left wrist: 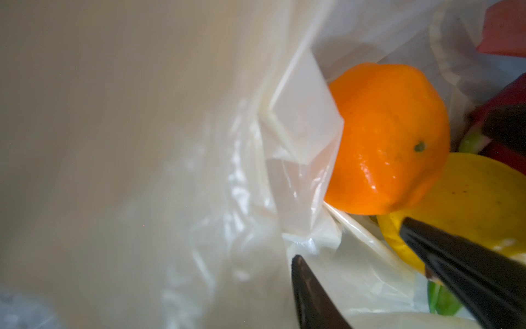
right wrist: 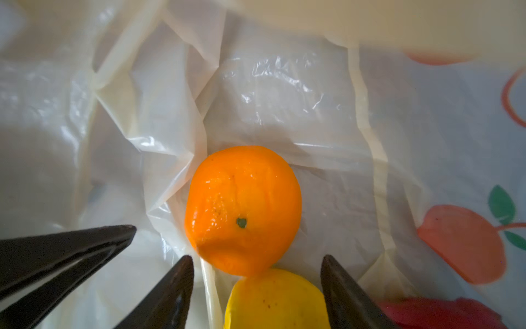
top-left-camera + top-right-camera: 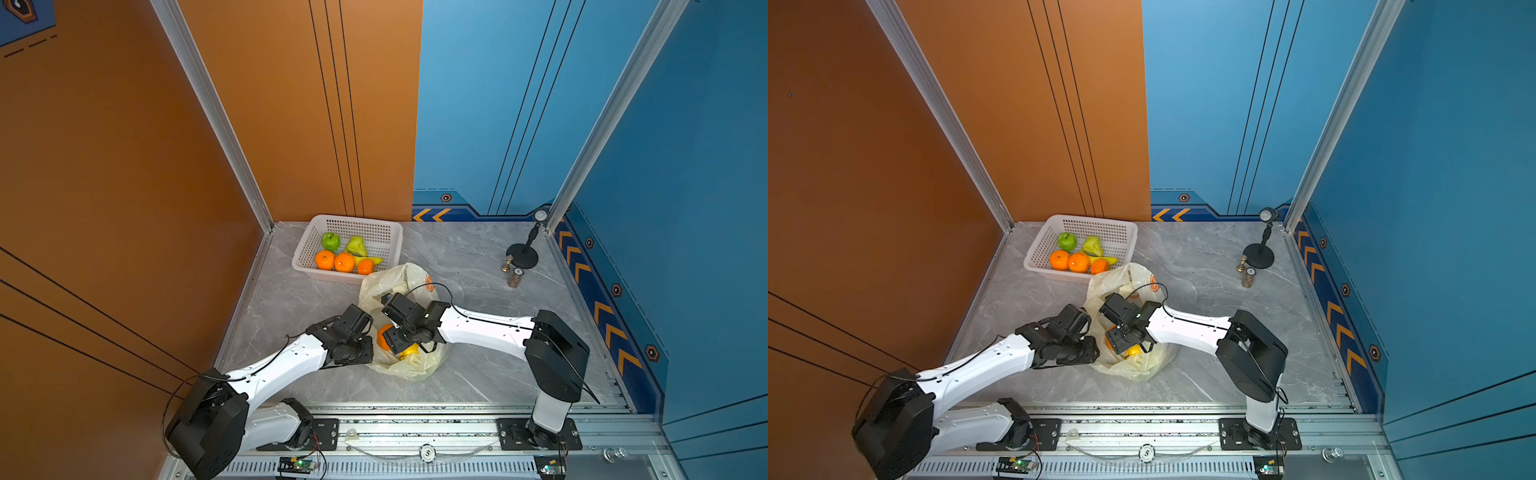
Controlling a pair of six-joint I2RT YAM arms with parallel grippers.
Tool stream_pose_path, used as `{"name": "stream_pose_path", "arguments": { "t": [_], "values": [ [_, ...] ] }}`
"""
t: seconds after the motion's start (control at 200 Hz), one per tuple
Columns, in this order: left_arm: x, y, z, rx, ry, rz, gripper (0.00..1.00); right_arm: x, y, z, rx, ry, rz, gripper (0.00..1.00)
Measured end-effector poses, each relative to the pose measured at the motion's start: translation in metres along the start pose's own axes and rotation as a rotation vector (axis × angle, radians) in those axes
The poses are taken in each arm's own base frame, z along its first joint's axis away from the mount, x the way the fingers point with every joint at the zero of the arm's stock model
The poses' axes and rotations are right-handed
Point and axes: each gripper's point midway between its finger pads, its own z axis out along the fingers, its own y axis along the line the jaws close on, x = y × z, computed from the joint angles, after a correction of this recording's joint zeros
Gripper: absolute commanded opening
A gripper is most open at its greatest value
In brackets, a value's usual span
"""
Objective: Untie the knot of the plastic bag and take out the fruit
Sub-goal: Pick up the fruit from the plastic bag.
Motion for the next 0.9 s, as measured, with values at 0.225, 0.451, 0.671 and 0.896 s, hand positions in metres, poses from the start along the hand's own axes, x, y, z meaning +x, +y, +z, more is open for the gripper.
{"name": "stream_pose_path", "arguments": {
  "t": [0.225, 0.451, 0.671, 0.896],
  "values": [
    [-0.007, 0.001, 0.0, 0.0, -0.027, -0.015, 0.37, -0.008, 0.005, 0.016, -0.001, 0.001, -0.005, 0.75],
    [-0.011, 0.003, 0.0, 0.0, -0.036, -0.025, 0.36, -0.016, 0.009, 0.025, -0.011, -0.008, -0.006, 0.65],
    [-0.016, 0.009, -0.001, -0.012, -0.047, -0.034, 0.5, -0.019, 0.01, 0.025, -0.017, -0.018, -0.006, 0.53],
    [-0.042, 0.01, -0.016, 0.004, -0.119, -0.058, 0.51, -0.018, 0.004, 0.019, -0.028, -0.023, 0.008, 0.52]
  ]
}}
